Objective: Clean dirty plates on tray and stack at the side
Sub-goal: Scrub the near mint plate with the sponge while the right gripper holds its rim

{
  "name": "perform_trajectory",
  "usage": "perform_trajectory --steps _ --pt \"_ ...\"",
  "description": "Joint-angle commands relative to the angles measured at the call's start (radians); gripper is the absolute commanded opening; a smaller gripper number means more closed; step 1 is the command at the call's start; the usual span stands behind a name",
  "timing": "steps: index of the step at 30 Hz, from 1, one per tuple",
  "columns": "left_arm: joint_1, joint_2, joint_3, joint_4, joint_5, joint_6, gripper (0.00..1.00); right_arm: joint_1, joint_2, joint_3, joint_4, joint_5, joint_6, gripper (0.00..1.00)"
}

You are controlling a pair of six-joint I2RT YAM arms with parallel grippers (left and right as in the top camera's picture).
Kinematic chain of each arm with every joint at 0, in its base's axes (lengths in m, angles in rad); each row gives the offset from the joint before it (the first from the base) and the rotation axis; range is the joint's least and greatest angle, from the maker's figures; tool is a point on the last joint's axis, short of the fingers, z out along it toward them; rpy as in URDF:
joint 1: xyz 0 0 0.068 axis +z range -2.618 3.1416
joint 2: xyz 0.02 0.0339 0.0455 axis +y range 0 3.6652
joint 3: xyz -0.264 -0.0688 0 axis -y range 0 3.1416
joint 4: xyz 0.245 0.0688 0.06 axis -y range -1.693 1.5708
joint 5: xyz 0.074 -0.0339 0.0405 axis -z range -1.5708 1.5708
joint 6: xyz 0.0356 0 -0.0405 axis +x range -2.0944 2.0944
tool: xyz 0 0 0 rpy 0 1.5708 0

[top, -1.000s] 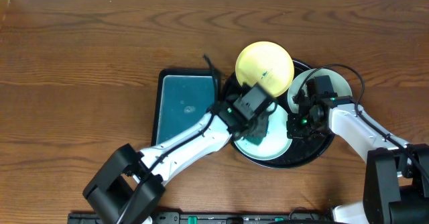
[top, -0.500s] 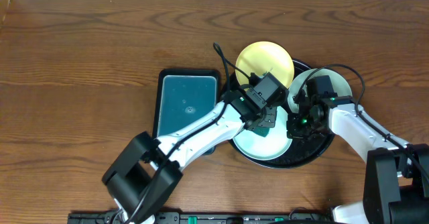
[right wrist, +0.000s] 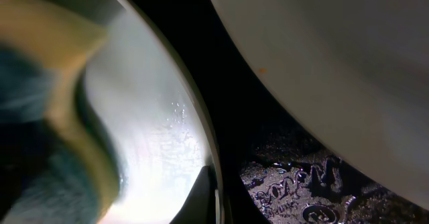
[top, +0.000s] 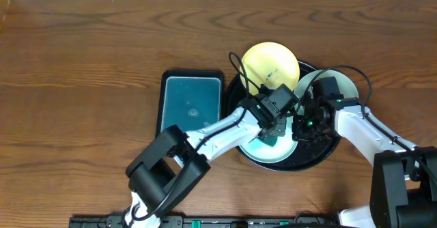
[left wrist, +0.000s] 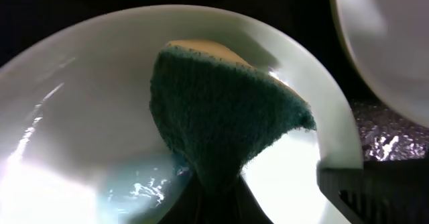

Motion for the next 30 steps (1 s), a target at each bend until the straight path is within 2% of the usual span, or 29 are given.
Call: perform_trajectory --steps 1,10,17,24,30 --pt "0.0 0.056 0.006 -0.025 -0.017 -0.01 0.08 0.028 0.023 -0.021 -0.006 0.014 -0.003 0.01" --pt "0.033 0.061 0.006 -0.197 -0.095 -0.009 0.07 0.028 0.023 -0.021 -0.013 0.014 -0.004 0.01" --pt "0.085 0.039 0.007 -0.239 -0.095 0.029 0.07 0.028 0.023 -0.021 -0.02 0.015 -0.004 0.01" --pt "0.081 -0.091 0.007 -0.148 -0.015 0.15 0.07 0.028 0.023 -0.021 -0.019 0.015 -0.004 0.01" --pt "0.075 -0.114 0.007 -0.023 0.116 0.147 0.07 0.028 0.023 -0.021 -0.02 0.015 -0.004 0.01"
